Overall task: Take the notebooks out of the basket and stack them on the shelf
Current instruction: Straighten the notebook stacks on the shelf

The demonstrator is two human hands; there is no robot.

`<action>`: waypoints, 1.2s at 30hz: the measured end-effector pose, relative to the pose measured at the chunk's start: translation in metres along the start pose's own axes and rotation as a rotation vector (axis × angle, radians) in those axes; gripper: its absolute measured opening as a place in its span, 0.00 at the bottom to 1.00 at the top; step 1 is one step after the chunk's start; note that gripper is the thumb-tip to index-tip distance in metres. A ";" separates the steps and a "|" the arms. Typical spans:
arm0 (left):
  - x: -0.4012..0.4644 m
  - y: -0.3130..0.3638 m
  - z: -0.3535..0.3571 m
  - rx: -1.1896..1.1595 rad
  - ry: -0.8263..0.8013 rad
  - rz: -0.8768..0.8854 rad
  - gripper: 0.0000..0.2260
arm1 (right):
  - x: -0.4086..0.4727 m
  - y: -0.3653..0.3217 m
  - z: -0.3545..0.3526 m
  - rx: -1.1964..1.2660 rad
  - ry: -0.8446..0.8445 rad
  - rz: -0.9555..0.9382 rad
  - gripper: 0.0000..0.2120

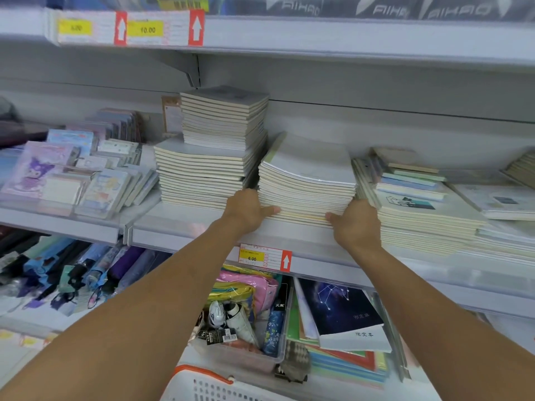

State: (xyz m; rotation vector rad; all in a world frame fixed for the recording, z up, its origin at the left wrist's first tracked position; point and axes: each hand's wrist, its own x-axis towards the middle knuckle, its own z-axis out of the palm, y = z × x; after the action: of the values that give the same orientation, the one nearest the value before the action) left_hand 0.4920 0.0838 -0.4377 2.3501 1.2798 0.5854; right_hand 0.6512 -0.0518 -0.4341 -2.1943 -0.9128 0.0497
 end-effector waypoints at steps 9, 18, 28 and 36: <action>-0.002 -0.005 0.003 -0.242 0.188 0.045 0.16 | 0.020 0.009 -0.004 0.116 0.093 -0.026 0.19; -0.004 0.008 0.004 -0.356 0.135 0.021 0.15 | 0.014 -0.005 -0.033 0.127 -0.117 0.018 0.16; -0.002 0.021 0.009 -0.506 0.298 0.093 0.22 | 0.019 -0.003 -0.033 0.290 -0.073 -0.094 0.19; 0.001 0.026 0.003 -0.466 0.331 0.058 0.20 | 0.030 -0.011 -0.045 0.101 -0.095 -0.096 0.21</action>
State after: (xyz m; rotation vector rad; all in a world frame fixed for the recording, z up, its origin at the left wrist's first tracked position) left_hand 0.5123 0.0711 -0.4265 1.9581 1.0585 1.1890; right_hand 0.6801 -0.0560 -0.3875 -2.0667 -1.0449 0.1524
